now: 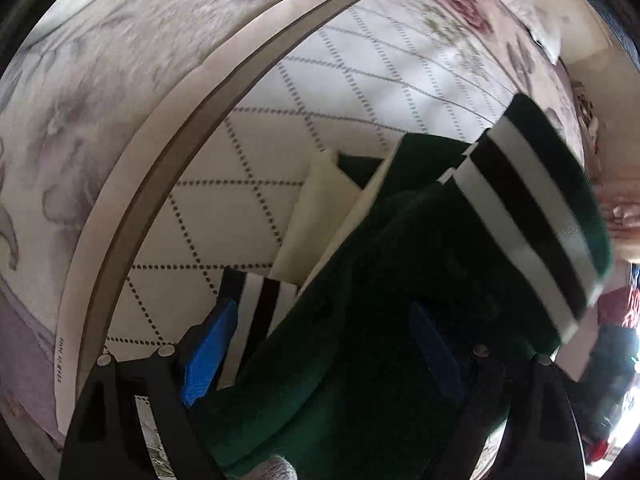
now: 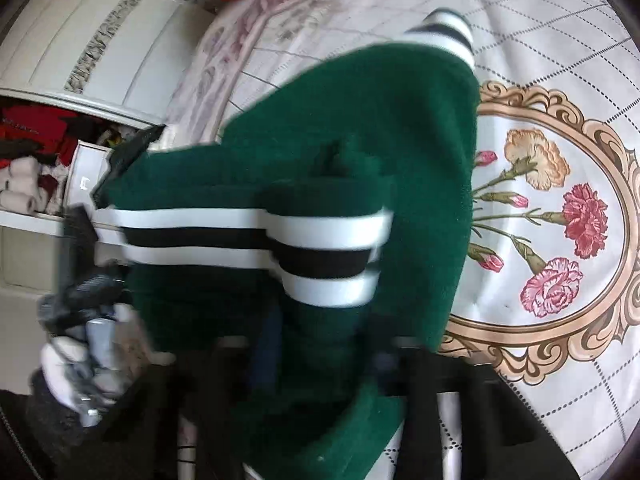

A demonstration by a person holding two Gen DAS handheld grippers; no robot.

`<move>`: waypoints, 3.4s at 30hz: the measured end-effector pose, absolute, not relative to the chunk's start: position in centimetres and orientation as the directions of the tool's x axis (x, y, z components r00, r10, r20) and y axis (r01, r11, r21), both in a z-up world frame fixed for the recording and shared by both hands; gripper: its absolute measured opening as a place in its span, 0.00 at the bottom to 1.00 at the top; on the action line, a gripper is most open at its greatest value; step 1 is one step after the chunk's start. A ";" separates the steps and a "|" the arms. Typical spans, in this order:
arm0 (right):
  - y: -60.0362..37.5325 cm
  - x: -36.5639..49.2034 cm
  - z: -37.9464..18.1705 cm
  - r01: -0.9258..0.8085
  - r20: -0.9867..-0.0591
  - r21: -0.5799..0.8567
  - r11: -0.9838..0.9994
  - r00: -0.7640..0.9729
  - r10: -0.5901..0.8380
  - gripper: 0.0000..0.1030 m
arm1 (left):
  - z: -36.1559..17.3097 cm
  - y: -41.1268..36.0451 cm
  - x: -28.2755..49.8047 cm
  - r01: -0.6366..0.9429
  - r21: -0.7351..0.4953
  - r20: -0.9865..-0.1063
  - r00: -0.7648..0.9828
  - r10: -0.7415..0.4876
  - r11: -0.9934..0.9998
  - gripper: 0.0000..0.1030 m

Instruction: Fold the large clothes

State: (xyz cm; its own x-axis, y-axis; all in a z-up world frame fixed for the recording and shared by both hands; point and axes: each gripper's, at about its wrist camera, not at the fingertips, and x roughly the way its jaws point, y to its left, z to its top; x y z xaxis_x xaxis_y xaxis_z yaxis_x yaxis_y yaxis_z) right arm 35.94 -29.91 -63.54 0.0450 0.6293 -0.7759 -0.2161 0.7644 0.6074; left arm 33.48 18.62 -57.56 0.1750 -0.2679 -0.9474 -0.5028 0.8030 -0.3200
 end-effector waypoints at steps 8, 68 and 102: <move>-29.6 37.7 -67.5 -0.130 -0.747 0.664 0.736 -0.095 0.658 0.52 | -58.0 20.1 32.5 -0.522 -0.335 -0.942 0.185 -0.279 0.785 0.85; -47.1 26.4 -62.0 -0.014 -0.735 0.671 0.742 -0.143 0.662 0.79 | -54.8 4.0 8.5 -0.694 -0.210 -0.978 0.158 -0.139 0.689 0.85; -51.0 28.0 -68.3 -0.102 -0.778 0.597 0.796 -0.319 0.542 0.75 | -60.3 3.6 9.3 -0.755 -0.630 -0.757 0.547 -0.357 0.182 0.64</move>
